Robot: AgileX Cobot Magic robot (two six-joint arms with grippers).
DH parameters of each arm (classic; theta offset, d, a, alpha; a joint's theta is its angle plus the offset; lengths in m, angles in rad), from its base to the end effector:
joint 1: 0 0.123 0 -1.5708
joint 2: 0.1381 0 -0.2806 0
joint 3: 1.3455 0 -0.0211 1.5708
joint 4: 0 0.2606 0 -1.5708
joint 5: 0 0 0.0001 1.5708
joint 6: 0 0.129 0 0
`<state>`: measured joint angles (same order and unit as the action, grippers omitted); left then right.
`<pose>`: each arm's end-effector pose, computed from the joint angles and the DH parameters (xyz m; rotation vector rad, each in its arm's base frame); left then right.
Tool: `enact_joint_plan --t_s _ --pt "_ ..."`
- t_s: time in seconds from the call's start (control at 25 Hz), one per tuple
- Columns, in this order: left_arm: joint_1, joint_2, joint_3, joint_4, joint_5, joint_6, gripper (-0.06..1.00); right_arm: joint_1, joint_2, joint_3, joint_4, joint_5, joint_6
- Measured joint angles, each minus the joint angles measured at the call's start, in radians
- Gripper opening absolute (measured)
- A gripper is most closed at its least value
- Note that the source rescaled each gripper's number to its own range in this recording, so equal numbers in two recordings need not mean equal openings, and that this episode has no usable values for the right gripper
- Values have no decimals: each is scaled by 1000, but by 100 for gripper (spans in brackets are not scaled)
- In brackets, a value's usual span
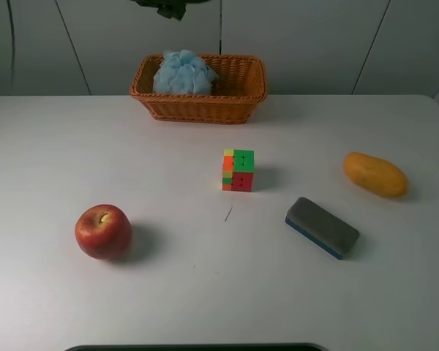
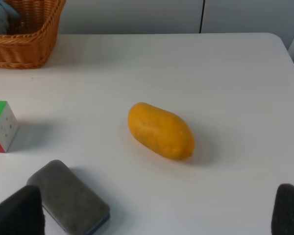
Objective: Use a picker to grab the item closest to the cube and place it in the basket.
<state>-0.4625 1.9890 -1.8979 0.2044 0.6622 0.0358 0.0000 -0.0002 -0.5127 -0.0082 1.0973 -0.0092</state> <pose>0.4638 -0.2132 0.3032 0.6549 2.1220 -0.0063 0.0385 -0.0009 0.2645 -0.0089 2.0680 -0.0155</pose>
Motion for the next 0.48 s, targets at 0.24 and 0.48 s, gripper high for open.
enact_joint_plan --t_s 0.24,0.48 --pt "-27 -345 0 213 285 -90 100 0 0 0 0 0 0" --pt "-57 -654 21 445 532 -142 100 0 0 0 0 0 0"
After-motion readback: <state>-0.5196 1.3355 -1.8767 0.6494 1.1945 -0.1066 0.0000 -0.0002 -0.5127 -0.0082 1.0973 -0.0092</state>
